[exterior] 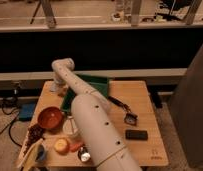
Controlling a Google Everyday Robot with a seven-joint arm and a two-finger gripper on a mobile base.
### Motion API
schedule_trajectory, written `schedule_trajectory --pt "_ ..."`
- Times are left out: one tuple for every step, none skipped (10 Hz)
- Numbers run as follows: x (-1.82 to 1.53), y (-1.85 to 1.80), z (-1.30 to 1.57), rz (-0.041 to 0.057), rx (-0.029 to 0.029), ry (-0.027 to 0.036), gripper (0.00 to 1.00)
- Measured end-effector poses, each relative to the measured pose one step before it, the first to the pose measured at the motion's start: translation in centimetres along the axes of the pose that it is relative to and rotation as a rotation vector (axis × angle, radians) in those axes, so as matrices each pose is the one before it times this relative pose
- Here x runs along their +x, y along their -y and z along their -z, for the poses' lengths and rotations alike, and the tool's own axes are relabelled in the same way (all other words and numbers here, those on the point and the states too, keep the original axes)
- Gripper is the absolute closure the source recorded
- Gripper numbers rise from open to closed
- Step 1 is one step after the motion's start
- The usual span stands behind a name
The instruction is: Wipe table surface with towel
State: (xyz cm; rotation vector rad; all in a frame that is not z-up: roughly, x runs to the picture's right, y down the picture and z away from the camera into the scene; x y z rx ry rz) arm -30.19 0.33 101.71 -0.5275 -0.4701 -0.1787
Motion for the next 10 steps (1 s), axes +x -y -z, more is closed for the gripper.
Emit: schedule_trajectory --pt "0.020 -0.026 -0.167 0.00018 -0.00483 -0.00072 0.66" --pt "0.024 0.005 -0.149 -0.00030 -0.00477 -0.00036 0.66" --pt "0.044 -0.037 -0.152 -0.00025 -0.00525 -0.00049 0.66" --pt "0.020 -0.046 -0.105 0.00003 -0.00347 0.00010 0.66" --pt "0.044 -0.055 -0.032 -0.00022 -0.00245 0.00091 0.66" --pt "-0.017 -0.095 0.009 -0.00002 -0.00178 0.00332 0.66" --pt "-0.062 -0.084 0.134 0.00111 -0.00056 0.00450 0.66" --pt "-0.061 -0.187 0.053 0.00241 -0.00290 0.00378 0.66" --pt "-0.089 -0.270 0.104 0.00325 -0.00191 0.00421 0.66" --pt "0.130 -0.482 0.025 -0.00132 -0.00571 0.00165 0.67"
